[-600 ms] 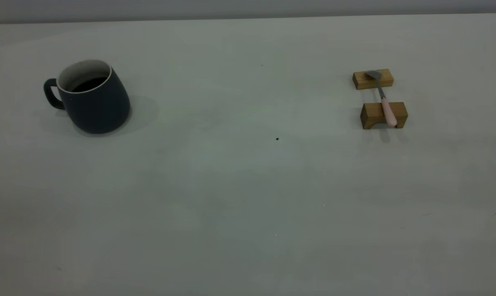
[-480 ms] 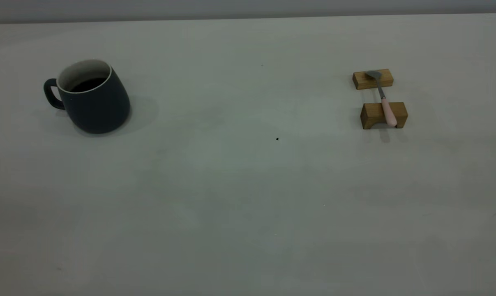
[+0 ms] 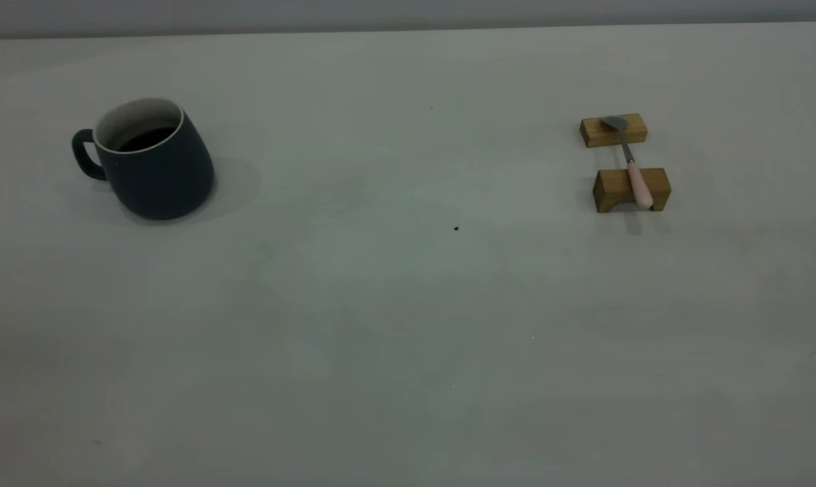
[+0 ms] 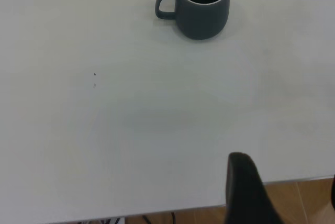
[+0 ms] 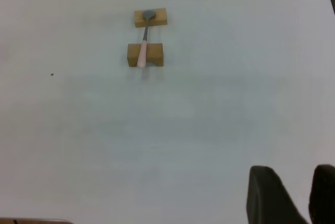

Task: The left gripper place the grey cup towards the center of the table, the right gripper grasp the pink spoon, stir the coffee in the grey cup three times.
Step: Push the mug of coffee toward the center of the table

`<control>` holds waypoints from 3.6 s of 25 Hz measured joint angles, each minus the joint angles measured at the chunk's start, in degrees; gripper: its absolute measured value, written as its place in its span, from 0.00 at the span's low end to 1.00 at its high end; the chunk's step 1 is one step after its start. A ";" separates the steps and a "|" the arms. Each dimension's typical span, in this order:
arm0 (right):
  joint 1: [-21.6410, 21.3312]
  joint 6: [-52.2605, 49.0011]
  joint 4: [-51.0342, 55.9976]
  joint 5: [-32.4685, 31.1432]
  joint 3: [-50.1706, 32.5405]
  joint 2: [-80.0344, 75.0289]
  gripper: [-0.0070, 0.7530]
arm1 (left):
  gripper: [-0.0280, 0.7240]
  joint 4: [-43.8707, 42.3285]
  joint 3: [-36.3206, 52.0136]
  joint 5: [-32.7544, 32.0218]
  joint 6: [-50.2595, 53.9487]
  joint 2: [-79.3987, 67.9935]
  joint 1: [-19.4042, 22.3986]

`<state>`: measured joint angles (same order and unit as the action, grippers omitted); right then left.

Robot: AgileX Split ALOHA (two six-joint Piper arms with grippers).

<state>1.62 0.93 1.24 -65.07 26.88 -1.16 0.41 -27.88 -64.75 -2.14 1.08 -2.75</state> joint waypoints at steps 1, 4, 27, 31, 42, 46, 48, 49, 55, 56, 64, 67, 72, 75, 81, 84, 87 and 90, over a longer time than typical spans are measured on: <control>0.00 0.00 0.00 0.00 0.00 0.00 0.32 | 0.65 0.00 0.00 0.00 0.00 0.00 0.00; 0.00 0.00 0.00 0.00 0.00 0.00 0.32 | 0.65 0.00 0.00 0.00 0.00 0.00 0.00; 0.00 0.00 0.00 0.00 0.00 0.00 0.32 | 0.65 -6.78 -7.78 6.39 0.84 -24.17 0.00; 0.00 0.00 0.00 0.00 0.00 0.00 0.32 | 0.68 -9.56 -15.31 9.93 -3.95 -42.34 0.00; 0.00 0.00 0.00 0.00 0.00 0.00 0.32 | 0.94 -8.34 -35.11 18.63 -30.95 -86.72 -0.44; 0.00 0.00 0.00 0.00 0.00 0.00 0.32 | 0.94 -7.94 -45.14 17.36 -39.10 -102.00 -1.21; 0.00 0.00 0.00 0.00 0.00 0.00 0.32 | 0.94 -7.67 -49.95 16.40 -41.47 -107.91 -1.32; 0.00 0.00 0.00 0.00 0.00 0.00 0.32 | 0.94 -7.51 -52.39 15.86 -42.87 -110.70 -1.47; 0.00 0.00 0.00 0.00 0.00 0.00 0.32 | 0.92 -10.27 -60.35 13.27 -52.97 -120.80 -1.86; 0.00 0.00 0.00 0.00 0.00 0.00 0.32 | 0.92 -11.23 -60.48 13.21 -54.76 -121.78 -1.86; 0.00 0.00 0.00 0.00 0.00 0.00 0.32 | 0.87 -20.24 -60.54 18.26 -61.40 -128.25 -1.86; 0.00 0.00 0.00 0.00 0.00 0.00 0.32 | 0.85 -20.87 -60.54 22.36 -63.00 -130.80 -1.86; 0.00 0.00 0.00 0.00 0.00 0.00 0.32 | 0.83 -21.15 -60.54 26.59 -64.64 -134.45 -1.86; 0.00 0.00 0.00 0.00 0.00 0.00 0.32 | 0.83 -21.25 -60.54 27.77 -64.74 -135.46 -1.86; 0.00 0.00 0.00 0.00 0.00 0.00 0.32 | 0.73 -21.27 -60.59 28.67 -64.86 -136.82 -1.86; 0.00 0.00 0.00 0.00 0.00 0.00 0.32 | 0.62 -21.32 -60.59 29.04 -64.86 -137.26 -1.86; 0.00 0.00 0.00 0.00 0.00 0.00 0.32 | 0.47 -21.74 -60.59 29.15 -64.80 -137.20 -2.39; 0.00 0.00 0.00 0.00 0.00 0.00 0.32 | 0.32 -22.12 -60.59 28.60 -64.80 -137.20 -3.63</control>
<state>1.62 0.93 1.24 -65.07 26.88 -1.16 -21.71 -88.47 -36.15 -66.94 -136.12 -6.38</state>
